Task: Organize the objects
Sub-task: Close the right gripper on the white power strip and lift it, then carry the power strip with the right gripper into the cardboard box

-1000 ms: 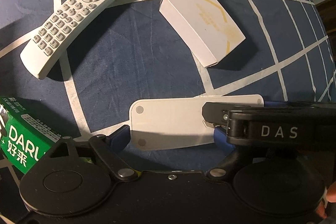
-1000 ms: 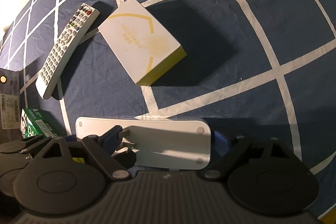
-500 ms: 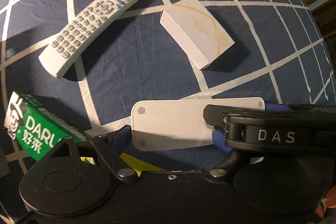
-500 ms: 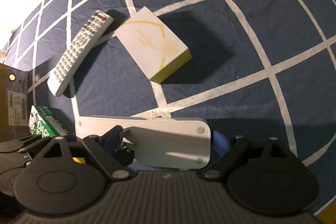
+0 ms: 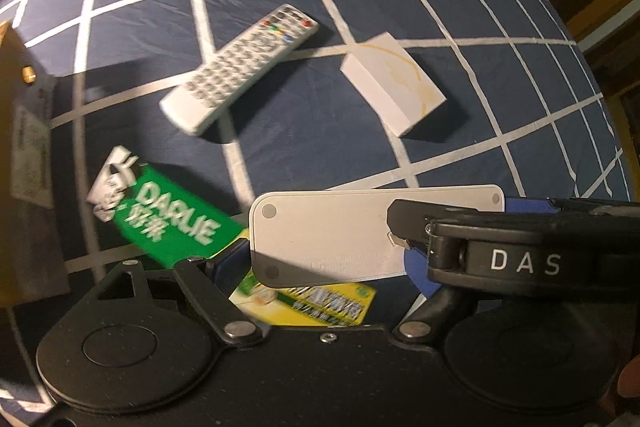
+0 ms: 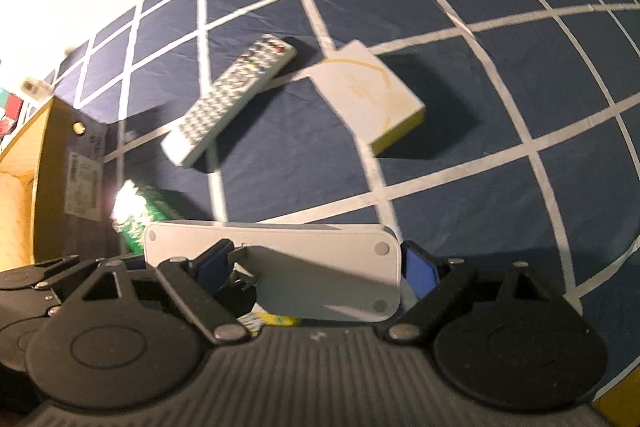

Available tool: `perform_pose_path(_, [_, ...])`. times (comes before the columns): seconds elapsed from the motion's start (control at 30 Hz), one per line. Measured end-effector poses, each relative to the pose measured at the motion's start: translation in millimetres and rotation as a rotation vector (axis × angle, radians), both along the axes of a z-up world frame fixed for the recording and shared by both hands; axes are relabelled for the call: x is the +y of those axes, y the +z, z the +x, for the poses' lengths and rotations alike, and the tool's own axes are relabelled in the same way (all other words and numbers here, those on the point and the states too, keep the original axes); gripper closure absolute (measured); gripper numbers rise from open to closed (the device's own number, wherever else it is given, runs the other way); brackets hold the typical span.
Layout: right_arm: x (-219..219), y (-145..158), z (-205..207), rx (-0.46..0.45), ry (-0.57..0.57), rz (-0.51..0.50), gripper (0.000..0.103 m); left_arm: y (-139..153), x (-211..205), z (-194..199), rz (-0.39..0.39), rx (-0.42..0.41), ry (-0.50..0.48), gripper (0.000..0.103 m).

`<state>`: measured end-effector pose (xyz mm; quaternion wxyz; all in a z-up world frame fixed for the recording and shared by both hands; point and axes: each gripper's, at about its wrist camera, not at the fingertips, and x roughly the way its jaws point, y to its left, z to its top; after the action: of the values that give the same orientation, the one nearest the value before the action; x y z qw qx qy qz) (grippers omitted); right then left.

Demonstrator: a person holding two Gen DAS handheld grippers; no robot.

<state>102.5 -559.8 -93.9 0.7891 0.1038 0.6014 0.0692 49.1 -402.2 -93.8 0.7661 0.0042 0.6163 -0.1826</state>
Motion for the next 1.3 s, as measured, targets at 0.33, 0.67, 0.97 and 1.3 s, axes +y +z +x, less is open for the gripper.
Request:
perform_pose_path(0.33, [73, 30, -21, -0.062, 0.045, 0.019, 0.015, 33, 73, -11, 0.011, -0.060, 0.047, 0.021])
perform_pose_path(0.67, [165, 58, -44, -0.126, 0.085, 0.046, 0.015, 65, 165, -21, 0.028, -0.123, 0.089, 0.021])
perform_pose_path(0.97, [244, 75, -64, -0.172, 0.123, 0.058, 0.015, 82, 242, -33, 0.030, -0.167, 0.131, 0.021])
perform_pose_path(1.3, [313, 82, -76, -0.201, 0.187, 0.056, 0.015, 89, 311, -41, 0.022, -0.193, 0.195, 0.022])
